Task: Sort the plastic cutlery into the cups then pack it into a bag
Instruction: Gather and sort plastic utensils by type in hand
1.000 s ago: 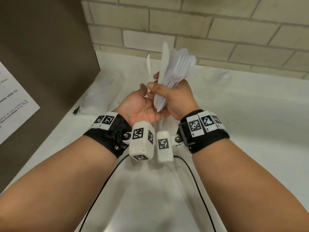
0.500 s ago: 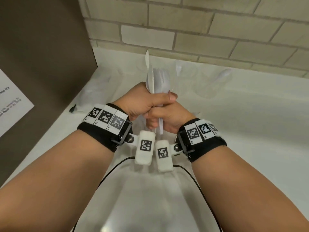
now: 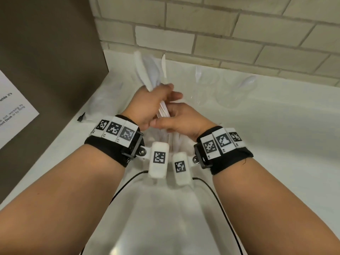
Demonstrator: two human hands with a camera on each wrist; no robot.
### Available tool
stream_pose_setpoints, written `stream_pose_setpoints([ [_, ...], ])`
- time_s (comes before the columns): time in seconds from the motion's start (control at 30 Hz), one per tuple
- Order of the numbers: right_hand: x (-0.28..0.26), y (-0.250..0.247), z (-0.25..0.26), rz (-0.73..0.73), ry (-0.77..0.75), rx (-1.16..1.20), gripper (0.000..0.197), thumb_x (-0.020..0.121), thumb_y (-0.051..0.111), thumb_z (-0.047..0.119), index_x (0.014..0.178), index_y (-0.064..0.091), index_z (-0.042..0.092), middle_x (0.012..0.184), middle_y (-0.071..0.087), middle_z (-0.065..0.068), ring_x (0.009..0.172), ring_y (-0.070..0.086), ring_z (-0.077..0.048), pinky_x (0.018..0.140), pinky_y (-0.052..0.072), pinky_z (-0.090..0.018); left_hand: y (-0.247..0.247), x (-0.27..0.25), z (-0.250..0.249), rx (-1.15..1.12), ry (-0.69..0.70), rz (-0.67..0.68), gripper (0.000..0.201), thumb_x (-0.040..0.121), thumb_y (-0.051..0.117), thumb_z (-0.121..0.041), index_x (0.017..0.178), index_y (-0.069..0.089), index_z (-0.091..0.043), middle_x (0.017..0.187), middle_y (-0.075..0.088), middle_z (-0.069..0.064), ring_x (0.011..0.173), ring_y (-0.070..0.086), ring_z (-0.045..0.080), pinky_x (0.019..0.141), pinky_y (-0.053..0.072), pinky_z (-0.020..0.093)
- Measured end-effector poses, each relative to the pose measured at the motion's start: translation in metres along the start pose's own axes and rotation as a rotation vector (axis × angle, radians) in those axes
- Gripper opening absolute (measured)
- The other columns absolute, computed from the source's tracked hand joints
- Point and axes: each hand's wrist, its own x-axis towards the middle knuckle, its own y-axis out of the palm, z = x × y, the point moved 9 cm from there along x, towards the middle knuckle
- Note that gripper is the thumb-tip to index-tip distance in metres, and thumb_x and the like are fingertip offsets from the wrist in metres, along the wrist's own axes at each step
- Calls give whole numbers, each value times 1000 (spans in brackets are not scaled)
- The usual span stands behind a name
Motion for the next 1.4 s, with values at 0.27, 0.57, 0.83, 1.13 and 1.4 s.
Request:
stream_pose_setpoints([
  [0.27, 7, -40, 50, -244, -66, -468, 41, 73, 76, 49, 77, 73, 8, 69, 67, 3, 68, 63, -9, 63, 45, -19, -44, 6, -16, -109, 99, -297, 15, 87, 61, -13, 75, 59, -4, 56, 63, 7, 56, 63, 25, 59, 56, 35],
  [0.57, 29, -39, 73, -355, -135, -165, 30, 68, 85, 34, 72, 63, 14, 59, 54, 9, 56, 52, -4, 58, 47, -22, -47, 10, 10, 383, 25, -163, 30, 70, 77, -32, 89, 67, -10, 62, 58, 10, 41, 47, 16, 45, 41, 26],
  [0.83, 44, -35, 44, -327, -20, 41, 36, 82, 75, 22, 60, 47, 14, 48, 48, 2, 37, 47, -10, 48, 40, -26, -38, 9, 10, 298, 80, 56, 15, 79, 73, -29, 90, 64, -25, 61, 64, -12, 40, 45, 3, 40, 39, 20],
  [1.13, 55, -37, 19, -335, 35, 220, 10, 88, 67, 14, 83, 63, 6, 65, 61, -7, 49, 55, -13, 52, 50, -27, -47, 24, 34, 103, -119, 18, 56, 90, 41, -60, 89, 64, -9, 59, 62, 4, 52, 59, 18, 53, 47, 30],
  [1.4, 48, -97, 47, -482, -97, 252, 5, 92, 61, 10, 93, 63, 6, 72, 64, -7, 50, 54, -11, 51, 51, -26, -61, 31, 44, -316, -218, -90, 26, 98, 49, -28, 90, 57, -5, 73, 51, 6, 57, 51, 16, 49, 49, 25],
])
